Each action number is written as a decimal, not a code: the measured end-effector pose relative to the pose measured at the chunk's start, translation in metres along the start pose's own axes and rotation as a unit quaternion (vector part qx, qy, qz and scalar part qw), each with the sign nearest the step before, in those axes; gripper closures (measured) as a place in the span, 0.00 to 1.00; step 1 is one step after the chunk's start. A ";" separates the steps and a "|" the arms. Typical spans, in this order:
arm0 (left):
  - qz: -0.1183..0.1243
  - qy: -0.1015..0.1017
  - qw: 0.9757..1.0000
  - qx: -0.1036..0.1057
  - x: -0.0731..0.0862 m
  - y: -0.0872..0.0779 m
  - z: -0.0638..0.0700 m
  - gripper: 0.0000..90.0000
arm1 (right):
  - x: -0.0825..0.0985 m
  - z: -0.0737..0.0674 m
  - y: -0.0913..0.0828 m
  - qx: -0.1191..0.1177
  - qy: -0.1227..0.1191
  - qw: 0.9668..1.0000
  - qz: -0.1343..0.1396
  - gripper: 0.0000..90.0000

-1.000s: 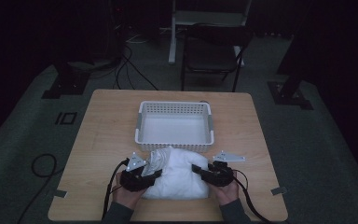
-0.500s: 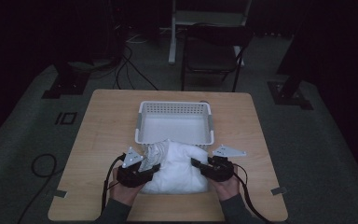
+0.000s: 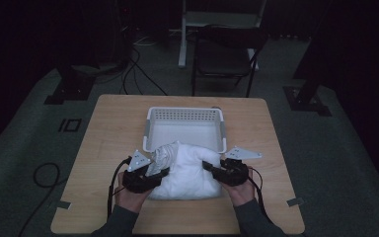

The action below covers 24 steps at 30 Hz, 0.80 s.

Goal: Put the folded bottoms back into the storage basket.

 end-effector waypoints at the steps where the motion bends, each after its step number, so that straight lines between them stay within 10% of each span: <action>1: 0.001 0.000 1.000 0.000 -0.002 0.000 -0.001 0.61 | 0.000 0.000 0.000 0.000 0.000 1.000 0.000 0.76; 24: 0.025 0.000 1.000 -0.002 -0.029 -0.002 -0.019 0.61 | -0.032 -0.003 -0.002 0.005 -0.013 1.000 0.021 0.76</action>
Point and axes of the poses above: each handheld gripper's, and its own axes: y roughly forward along the jaws, x roughly out of its underside, z roughly to its right, the point moved 5 cm from there along y, roughly forward along the jaws, and after that the axes turned 14 degrees about y, right-handed, at the moved point
